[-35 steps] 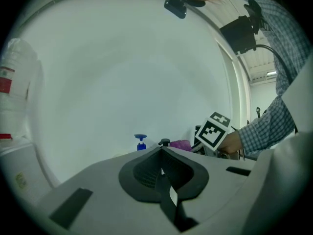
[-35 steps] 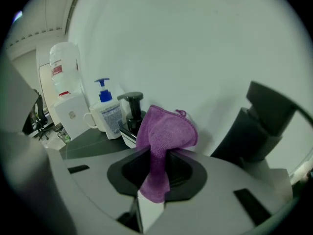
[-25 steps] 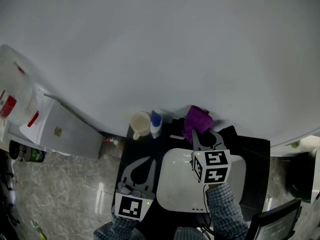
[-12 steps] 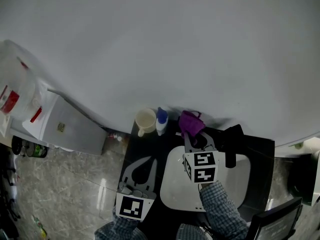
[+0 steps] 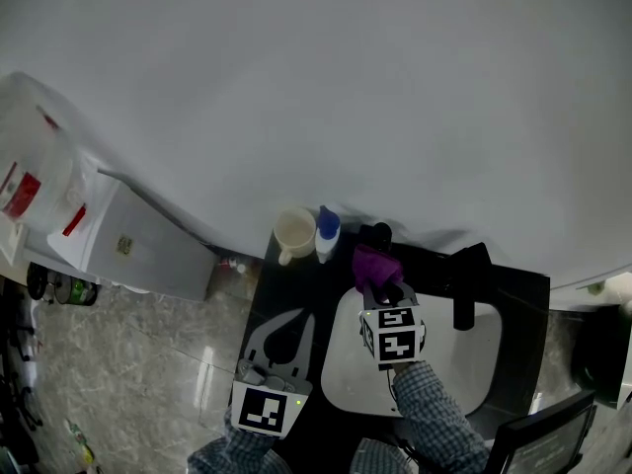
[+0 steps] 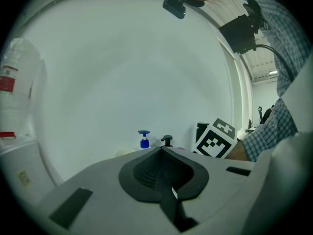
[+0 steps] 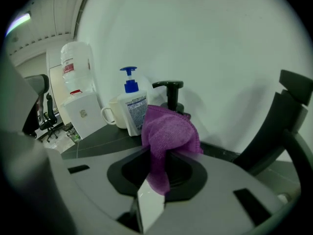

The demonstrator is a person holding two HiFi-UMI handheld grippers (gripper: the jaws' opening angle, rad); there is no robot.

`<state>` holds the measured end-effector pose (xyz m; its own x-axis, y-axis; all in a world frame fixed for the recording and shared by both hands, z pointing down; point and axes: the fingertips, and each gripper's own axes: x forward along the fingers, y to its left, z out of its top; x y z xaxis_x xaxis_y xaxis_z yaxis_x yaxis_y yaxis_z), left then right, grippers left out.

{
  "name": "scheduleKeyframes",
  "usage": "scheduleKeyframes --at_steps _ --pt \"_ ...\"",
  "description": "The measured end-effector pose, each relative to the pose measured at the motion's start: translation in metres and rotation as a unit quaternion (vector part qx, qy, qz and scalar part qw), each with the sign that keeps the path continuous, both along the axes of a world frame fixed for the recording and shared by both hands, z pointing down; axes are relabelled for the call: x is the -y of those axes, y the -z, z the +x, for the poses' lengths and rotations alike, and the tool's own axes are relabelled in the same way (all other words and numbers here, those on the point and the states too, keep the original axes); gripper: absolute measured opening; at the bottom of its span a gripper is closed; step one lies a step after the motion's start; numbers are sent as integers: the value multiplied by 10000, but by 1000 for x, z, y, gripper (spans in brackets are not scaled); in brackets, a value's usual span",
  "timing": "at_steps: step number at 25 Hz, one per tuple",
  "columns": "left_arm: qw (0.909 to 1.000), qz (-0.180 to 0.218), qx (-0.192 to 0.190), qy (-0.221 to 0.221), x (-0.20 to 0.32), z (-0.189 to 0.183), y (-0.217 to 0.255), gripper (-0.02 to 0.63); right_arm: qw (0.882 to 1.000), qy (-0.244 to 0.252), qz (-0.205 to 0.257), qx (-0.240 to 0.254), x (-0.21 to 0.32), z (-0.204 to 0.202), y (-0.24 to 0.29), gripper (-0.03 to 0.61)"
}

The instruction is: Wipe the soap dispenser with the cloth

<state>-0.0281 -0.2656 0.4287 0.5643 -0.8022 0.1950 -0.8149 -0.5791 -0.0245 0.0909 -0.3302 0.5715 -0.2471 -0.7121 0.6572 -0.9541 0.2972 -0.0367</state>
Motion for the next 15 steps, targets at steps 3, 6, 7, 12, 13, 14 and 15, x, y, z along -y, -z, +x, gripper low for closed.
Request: scheduleKeyframes --at_steps 3,6,7,12,13,14,15 --pt "10000 8 -7 5 0 0 1 2 9999 120 36 5 -5 -3 11 78" --pt "9999 67 54 -62 1 2 3 2 9990 217 376 86 -7 -6 46 78" --pt "9999 81 62 -79 1 3 4 2 9983 231 524 140 -7 -6 60 78" --pt "9998 151 19 -83 3 4 11 2 9917 70 1254 273 4 3 125 78" --pt "9998 148 28 -88 3 5 11 2 9903 -4 1362 260 9 7 134 78" --pt "9998 144 34 -90 3 5 11 2 9893 -78 1439 238 14 10 139 78" --pt "9999 144 34 -87 3 5 11 2 9886 -142 1483 216 20 13 142 78"
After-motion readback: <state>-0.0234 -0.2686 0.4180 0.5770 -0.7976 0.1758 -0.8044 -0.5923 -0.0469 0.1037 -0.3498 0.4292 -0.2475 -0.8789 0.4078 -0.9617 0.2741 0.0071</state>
